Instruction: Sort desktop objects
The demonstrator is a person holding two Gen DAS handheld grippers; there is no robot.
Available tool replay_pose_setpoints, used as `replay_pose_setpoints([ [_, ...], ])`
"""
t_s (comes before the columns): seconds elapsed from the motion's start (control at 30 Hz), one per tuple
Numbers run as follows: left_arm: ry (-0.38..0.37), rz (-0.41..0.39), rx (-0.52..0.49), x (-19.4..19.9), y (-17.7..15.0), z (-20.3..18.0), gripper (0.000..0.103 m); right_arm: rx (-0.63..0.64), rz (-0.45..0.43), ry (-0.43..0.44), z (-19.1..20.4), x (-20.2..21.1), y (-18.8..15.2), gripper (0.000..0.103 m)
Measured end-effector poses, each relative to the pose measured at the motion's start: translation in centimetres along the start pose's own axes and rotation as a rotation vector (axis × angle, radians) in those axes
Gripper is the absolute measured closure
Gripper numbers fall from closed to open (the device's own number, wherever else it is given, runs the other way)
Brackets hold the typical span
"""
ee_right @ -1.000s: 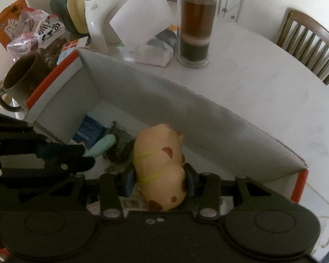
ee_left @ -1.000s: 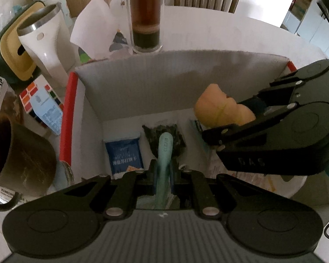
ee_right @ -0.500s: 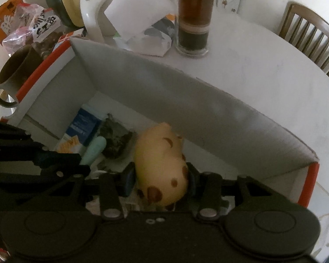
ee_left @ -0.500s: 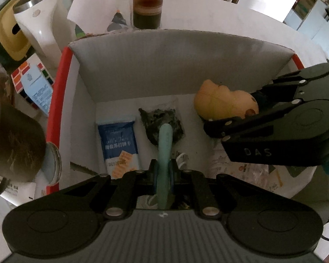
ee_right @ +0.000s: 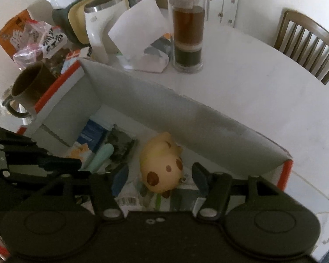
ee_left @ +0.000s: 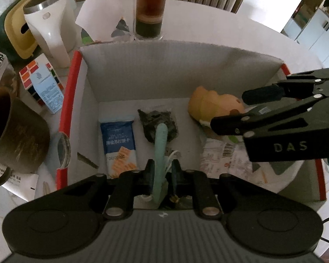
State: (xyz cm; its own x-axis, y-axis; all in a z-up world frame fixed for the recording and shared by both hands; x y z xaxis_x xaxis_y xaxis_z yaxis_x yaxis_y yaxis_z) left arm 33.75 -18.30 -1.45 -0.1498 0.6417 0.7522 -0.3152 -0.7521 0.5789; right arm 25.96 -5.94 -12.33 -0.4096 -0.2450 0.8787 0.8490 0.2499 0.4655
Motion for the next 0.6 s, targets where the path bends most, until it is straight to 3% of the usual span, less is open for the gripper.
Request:
replay_pose_setpoints([
  [0.3, -0.001, -0.054, -0.01, 2.5, -0.4, -0.7, 0.086, 0.0, -0.066, 0.038, 0.6, 4.3, -0.7, 0.039],
  [0.37, -0.008, -0.064, -0.019, 3.2, -0.7, -1.1, 0.077, 0.009, -0.082, 0.032, 0.8, 5.4, -1.1, 0.039],
  [0.43, -0.017, -0.076, -0.023, 3.8, -0.9, -1.4, 0.055, 0.004, -0.093, 0.035, 0.7, 6.3, -1.5, 0.039],
  [0.47, -0.021, -0.083, -0.025, 4.0, -1.0, -1.5, 0.049, -0.002, -0.097, 0.035, 0.7, 6.7, -1.7, 0.039],
  [0.6, -0.035, -0.109, -0.028, 5.3, -1.4, -2.3, 0.046, -0.006, -0.115, 0.039, 0.8, 8.4, -2.8, 0.039],
])
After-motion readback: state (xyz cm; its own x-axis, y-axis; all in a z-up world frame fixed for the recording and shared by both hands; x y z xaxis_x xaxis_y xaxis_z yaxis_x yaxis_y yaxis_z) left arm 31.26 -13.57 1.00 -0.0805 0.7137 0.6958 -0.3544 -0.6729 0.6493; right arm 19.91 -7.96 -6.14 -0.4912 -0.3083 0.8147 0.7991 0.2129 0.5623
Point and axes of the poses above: each gripper's, at about its wrist camera, not at the fingertips, and x roughly against the way its jaws point, z to its left, y to its top, the point moved 2 cm from there along -x, roughly the way its jaws point, and after that the axes turned 2 degrees about -z, right-handed, at the moved point
